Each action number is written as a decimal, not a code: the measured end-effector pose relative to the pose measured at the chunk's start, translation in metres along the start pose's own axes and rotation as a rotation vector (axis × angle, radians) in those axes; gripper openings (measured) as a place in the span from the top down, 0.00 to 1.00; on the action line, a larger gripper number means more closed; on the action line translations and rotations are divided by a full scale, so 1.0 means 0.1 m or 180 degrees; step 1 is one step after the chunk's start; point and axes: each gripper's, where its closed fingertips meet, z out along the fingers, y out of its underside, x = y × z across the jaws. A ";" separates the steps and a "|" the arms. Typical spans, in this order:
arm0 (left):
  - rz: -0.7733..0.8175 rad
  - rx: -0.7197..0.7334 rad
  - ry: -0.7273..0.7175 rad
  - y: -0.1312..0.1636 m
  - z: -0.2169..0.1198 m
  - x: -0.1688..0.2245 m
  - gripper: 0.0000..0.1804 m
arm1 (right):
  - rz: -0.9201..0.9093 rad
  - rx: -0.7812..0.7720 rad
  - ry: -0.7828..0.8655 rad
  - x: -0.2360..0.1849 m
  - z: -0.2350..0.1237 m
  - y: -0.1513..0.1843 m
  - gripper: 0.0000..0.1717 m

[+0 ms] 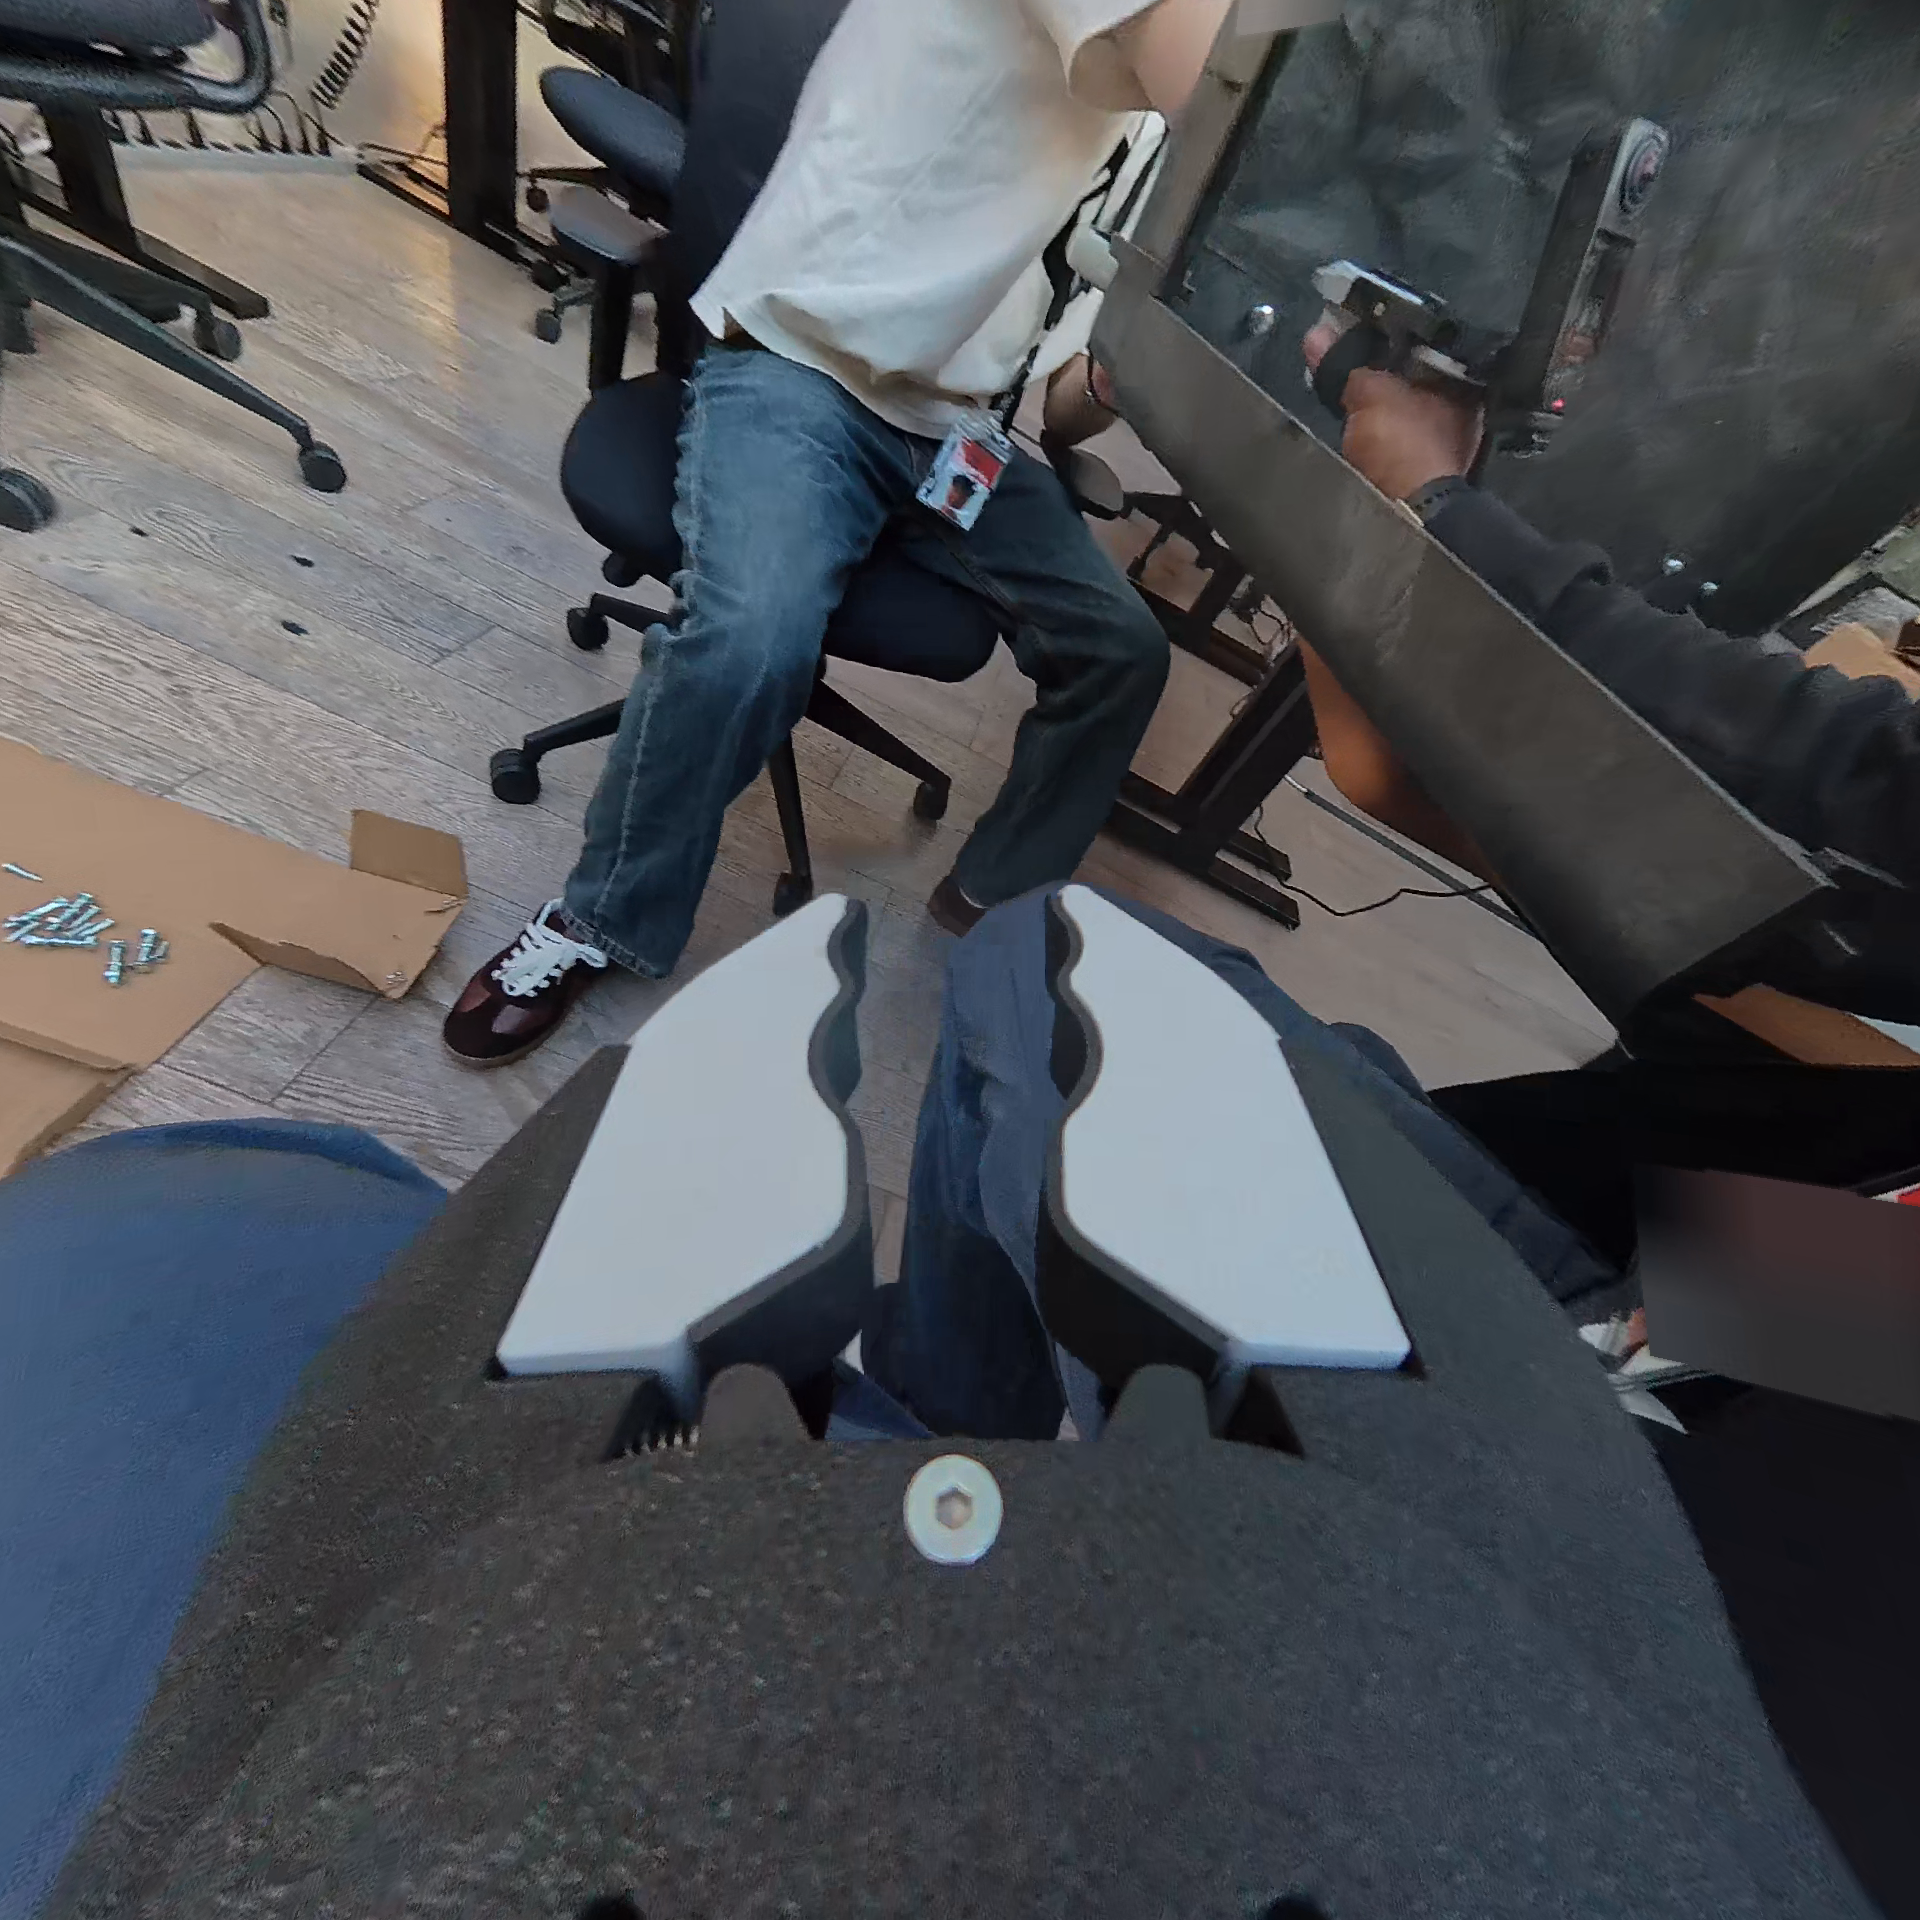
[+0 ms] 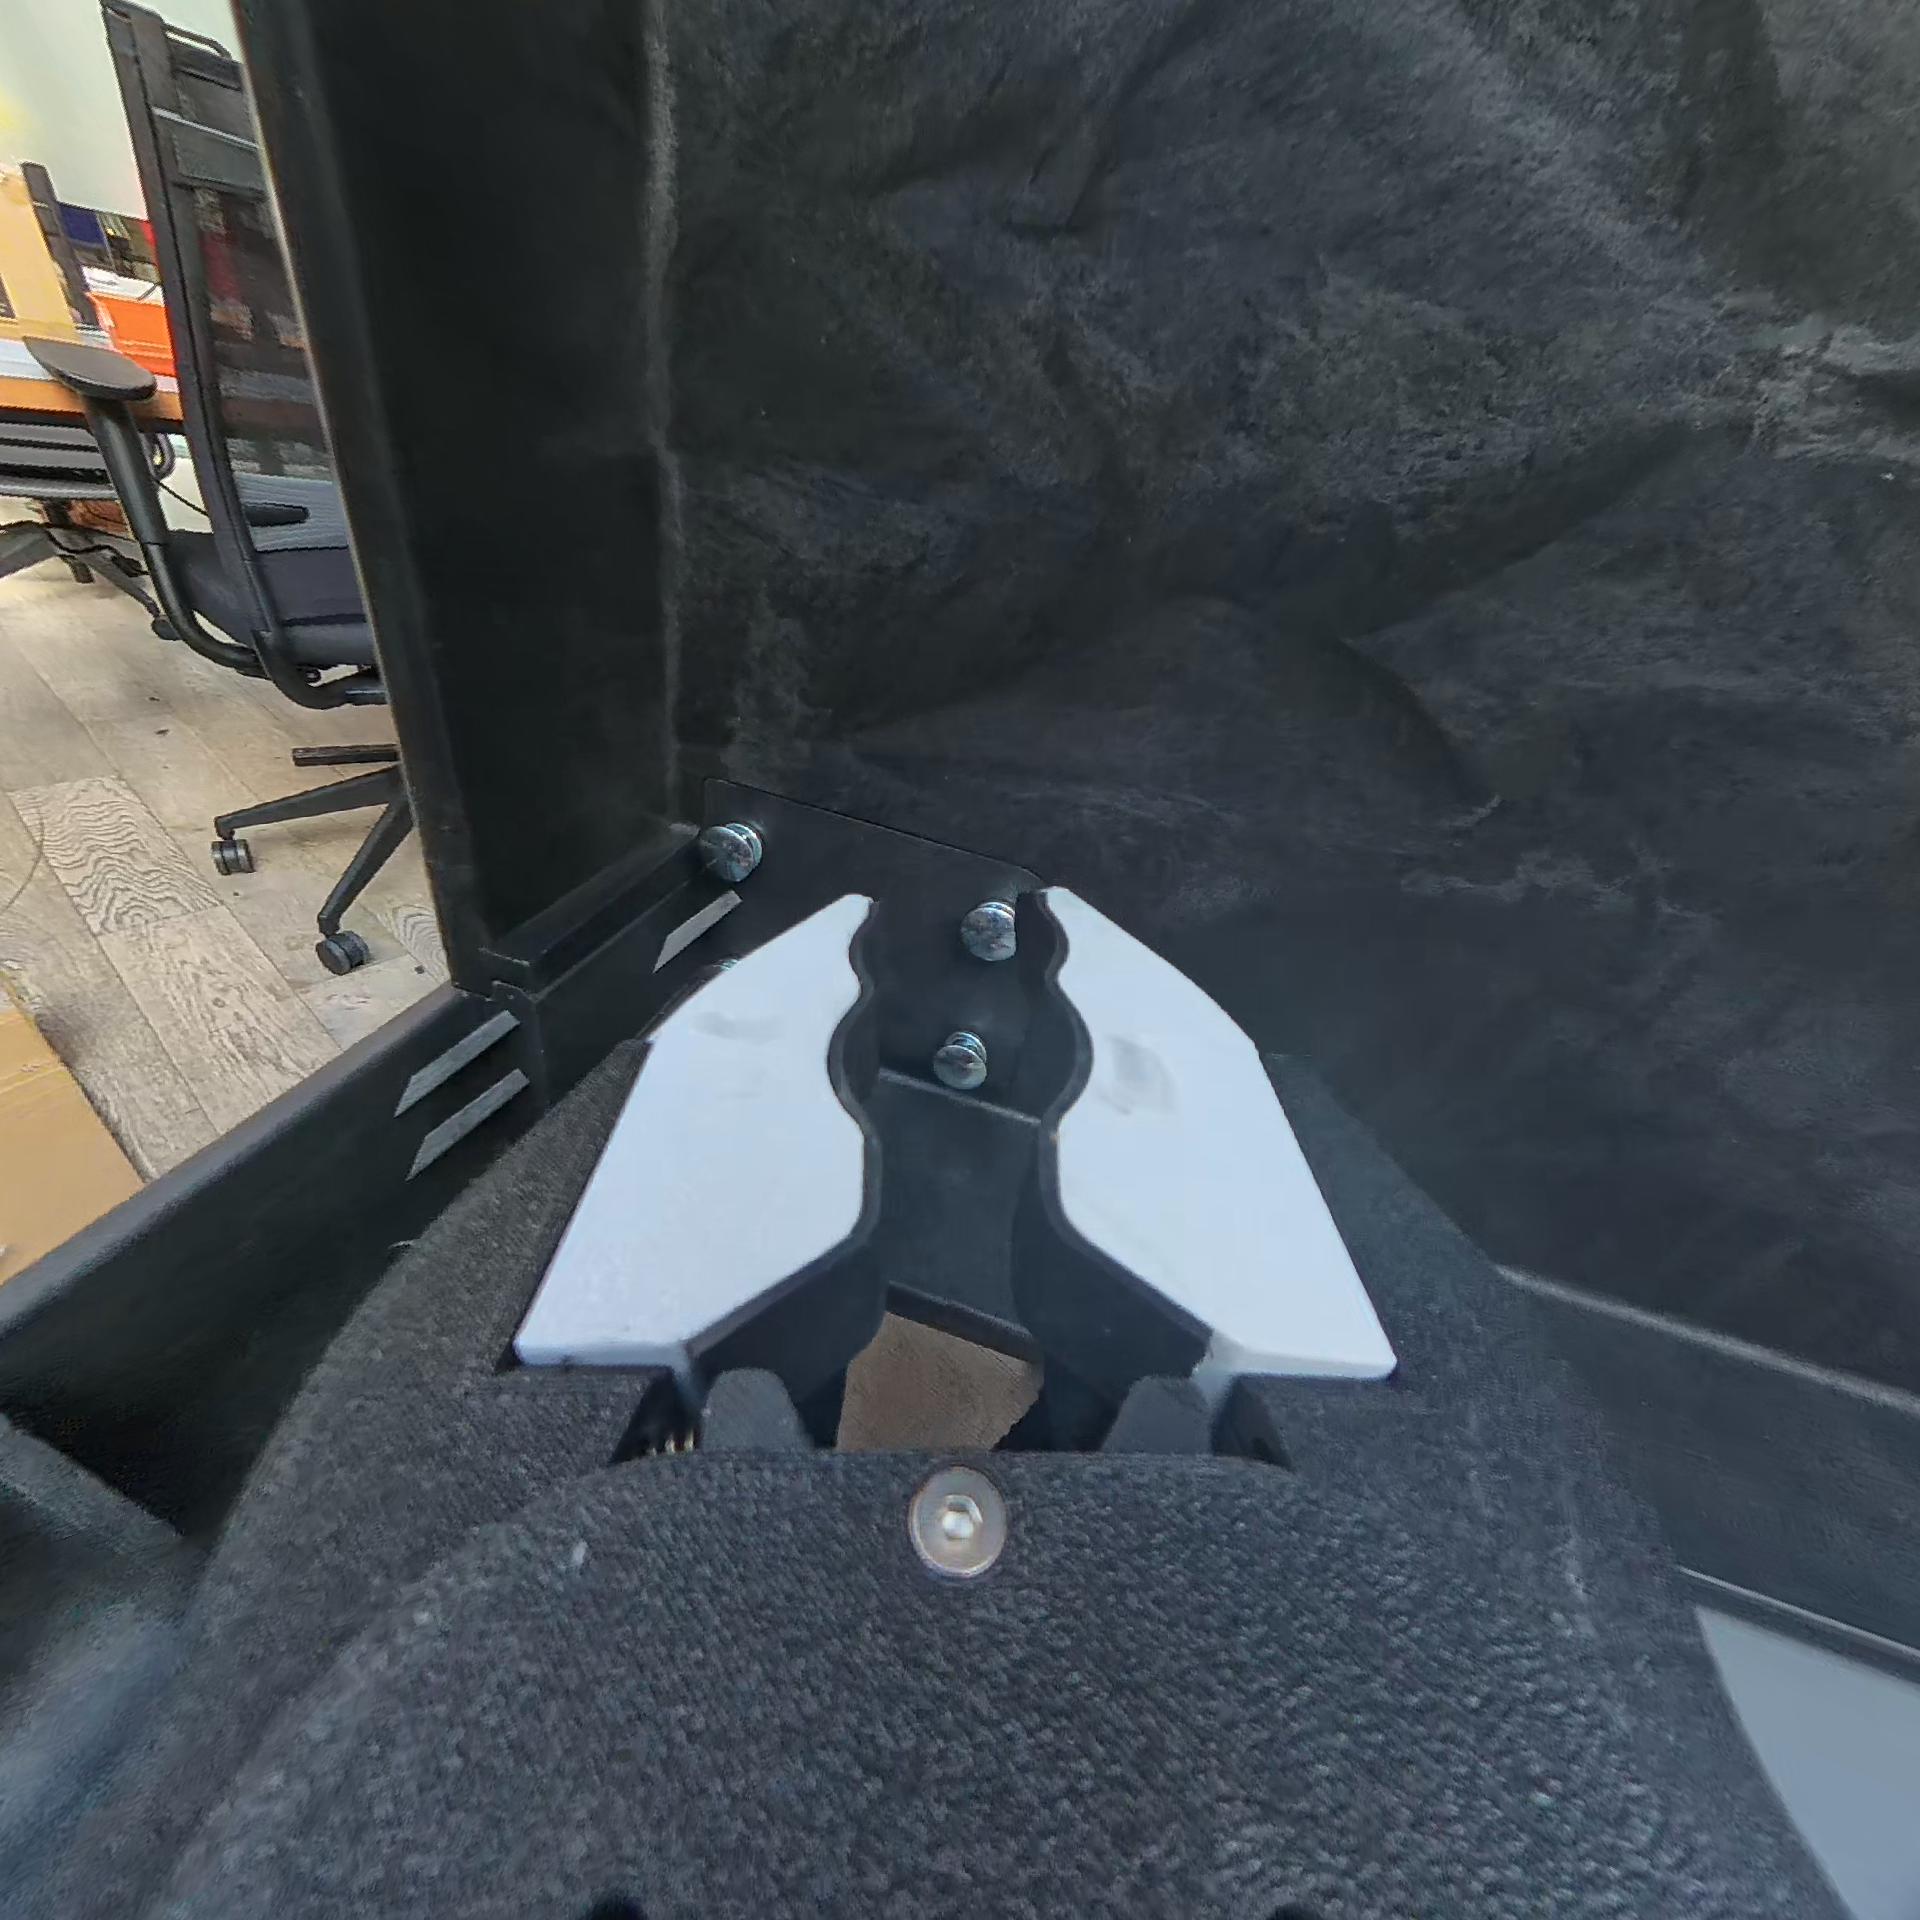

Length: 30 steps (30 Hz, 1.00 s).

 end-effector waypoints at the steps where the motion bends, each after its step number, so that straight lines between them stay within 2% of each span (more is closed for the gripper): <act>1: 0.0048 0.0054 -0.0108 -0.04 -0.06 -0.10 0.81 | 0.0004 -0.0022 0.0005 0.00 0.02 0.02 0.85; 4: 0.0281 0.0111 -0.0414 -0.12 -0.22 -0.39 0.76 | 0.0061 -0.0079 0.0002 0.01 0.07 0.08 0.85; 8: 0.0545 0.0091 -0.0895 -0.22 -0.45 -0.85 0.61 | 0.0165 -0.0155 -0.0036 0.02 0.12 0.18 0.83; 11: 0.0638 0.0133 -0.1054 -0.43 -0.65 -1.05 0.59 | 0.0212 -0.0204 -0.0073 0.00 0.14 0.23 0.80; 12: 0.0712 0.0111 -0.1109 -0.49 -0.73 -1.12 0.60 | 0.0197 -0.0200 -0.0076 -0.01 0.14 0.23 0.80; 15: 0.0784 0.0041 -0.1111 -0.56 -0.95 -1.30 0.73 | 0.0111 -0.0221 -0.0095 -0.04 0.15 0.23 0.80; 19: 0.0424 0.0597 -0.1137 -0.69 -1.21 -1.57 0.85 | 0.0117 -0.0205 -0.0111 -0.05 0.15 0.23 0.80; 22: 0.0424 0.0762 -0.1267 -0.80 -1.36 -1.73 0.93 | 0.0172 -0.0217 -0.0133 -0.04 0.16 0.24 0.79; 26: 0.0534 0.0800 -0.1413 -0.77 -1.45 -1.81 0.96 | 0.0179 -0.0223 -0.0168 -0.05 0.16 0.24 0.78; 30: 0.0623 0.0659 -0.1455 -0.66 -1.44 -1.77 0.90 | 0.0149 -0.0248 -0.0190 -0.07 0.17 0.25 0.78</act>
